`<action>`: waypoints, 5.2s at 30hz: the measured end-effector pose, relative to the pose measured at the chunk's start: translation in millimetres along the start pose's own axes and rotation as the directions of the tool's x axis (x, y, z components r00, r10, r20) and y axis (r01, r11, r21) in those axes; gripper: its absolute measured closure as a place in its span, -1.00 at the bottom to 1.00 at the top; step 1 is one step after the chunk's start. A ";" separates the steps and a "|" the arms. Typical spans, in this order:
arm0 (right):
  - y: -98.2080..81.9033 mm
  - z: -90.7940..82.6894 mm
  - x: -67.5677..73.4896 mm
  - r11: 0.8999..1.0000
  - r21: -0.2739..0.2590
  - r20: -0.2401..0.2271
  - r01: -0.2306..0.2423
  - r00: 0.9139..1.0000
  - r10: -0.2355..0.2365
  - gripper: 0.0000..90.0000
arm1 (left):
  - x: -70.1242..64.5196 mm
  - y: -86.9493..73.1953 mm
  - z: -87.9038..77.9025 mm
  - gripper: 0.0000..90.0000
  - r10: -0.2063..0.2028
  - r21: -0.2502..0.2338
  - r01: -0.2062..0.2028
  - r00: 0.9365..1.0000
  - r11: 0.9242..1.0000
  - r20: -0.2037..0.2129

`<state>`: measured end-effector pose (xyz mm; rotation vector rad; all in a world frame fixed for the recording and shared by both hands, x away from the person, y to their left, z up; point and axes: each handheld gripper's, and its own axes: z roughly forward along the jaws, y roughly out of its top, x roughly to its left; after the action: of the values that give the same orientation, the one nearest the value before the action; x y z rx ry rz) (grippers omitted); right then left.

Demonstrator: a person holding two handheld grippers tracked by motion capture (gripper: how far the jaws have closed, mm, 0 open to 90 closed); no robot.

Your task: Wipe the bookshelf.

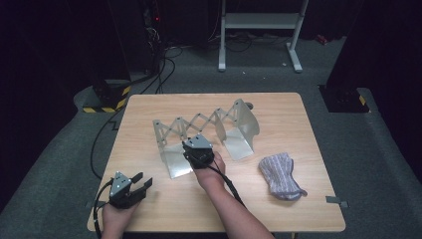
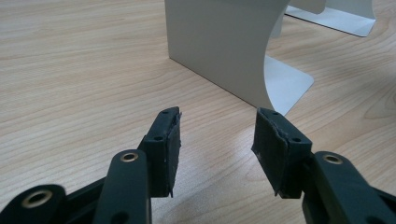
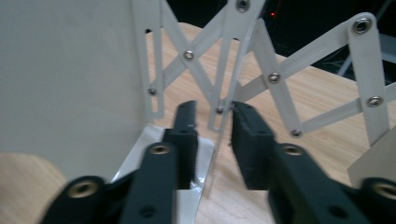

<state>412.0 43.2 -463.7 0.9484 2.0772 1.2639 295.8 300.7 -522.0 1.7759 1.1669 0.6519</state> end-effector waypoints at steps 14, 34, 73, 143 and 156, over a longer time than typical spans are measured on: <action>-17.4 -31.3 -8.4 1.000 -0.016 0.005 0.003 1.000 -0.003 0.97 | -8.2 6.7 8.9 -0.02 0.010 -0.021 -0.009 0.999 1.000 0.044; -70.0 -132.9 -26.9 0.998 -0.069 0.022 0.006 1.000 -0.004 0.64 | -37.6 21.9 22.9 -0.26 0.074 -0.101 -0.055 0.978 0.993 0.194; -19.1 -26.4 -97.5 0.999 -0.003 0.198 -0.053 0.979 0.053 0.97 | -55.1 29.8 36.0 -0.22 0.085 -0.104 -0.059 0.959 0.993 0.269; -111.8 -125.8 -68.4 0.996 0.036 0.161 -0.086 0.984 0.079 0.10 | -72.7 36.4 57.2 0.26 0.096 -0.046 -0.090 0.986 0.995 0.135; -95.0 -105.8 -89.3 0.993 0.049 0.221 -0.111 0.970 0.097 0.08 | -47.8 31.7 47.7 0.21 0.065 -0.030 -0.064 0.995 0.998 0.069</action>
<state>361.8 -113.4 -497.6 1.1818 1.9261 1.0972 327.6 233.7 -514.4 1.8046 1.0524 0.6359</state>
